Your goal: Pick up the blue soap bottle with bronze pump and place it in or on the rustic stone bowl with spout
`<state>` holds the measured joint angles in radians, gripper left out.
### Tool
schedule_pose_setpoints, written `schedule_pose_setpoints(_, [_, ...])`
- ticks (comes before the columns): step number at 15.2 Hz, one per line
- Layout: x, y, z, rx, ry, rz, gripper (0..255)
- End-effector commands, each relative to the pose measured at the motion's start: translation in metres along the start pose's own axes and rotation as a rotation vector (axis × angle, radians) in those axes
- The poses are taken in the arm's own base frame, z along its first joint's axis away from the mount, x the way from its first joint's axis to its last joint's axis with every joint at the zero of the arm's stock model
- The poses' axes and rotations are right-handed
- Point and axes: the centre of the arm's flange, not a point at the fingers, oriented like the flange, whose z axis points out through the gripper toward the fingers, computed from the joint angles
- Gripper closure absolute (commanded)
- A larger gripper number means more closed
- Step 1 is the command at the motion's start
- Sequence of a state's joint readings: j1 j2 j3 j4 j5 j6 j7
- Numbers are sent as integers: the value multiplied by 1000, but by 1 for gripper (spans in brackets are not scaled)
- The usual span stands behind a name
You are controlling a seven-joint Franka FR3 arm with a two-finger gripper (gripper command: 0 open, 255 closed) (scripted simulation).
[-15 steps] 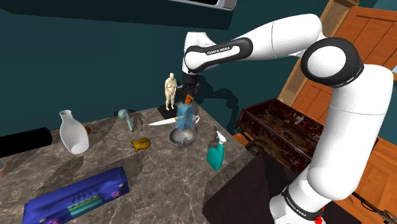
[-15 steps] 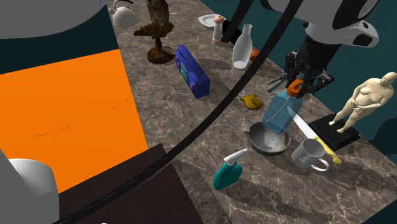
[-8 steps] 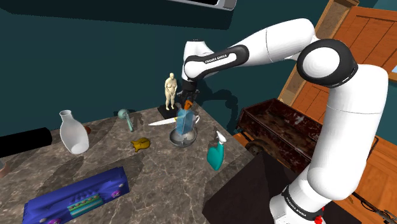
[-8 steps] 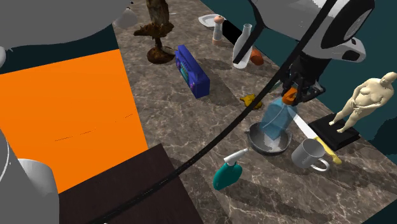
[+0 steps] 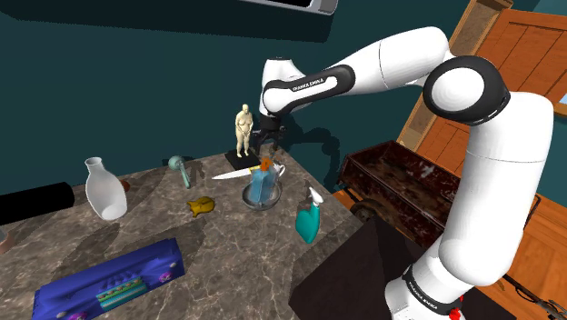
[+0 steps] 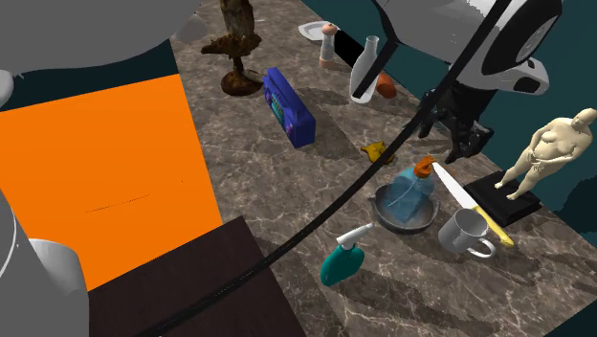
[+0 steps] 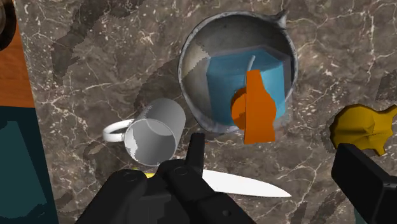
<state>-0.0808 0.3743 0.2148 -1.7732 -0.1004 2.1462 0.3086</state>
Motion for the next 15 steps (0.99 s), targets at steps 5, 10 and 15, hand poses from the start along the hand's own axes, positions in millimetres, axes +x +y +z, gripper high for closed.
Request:
schedule_pose_setpoints(5, [0, 0, -13, 0, 0, 0, 0])
schedule_pose_setpoints(10, [0, 0, -50, 0, 0, 0, 0])
schedule_pose_setpoints(15, [0, 0, -50, 0, 0, 0, 0])
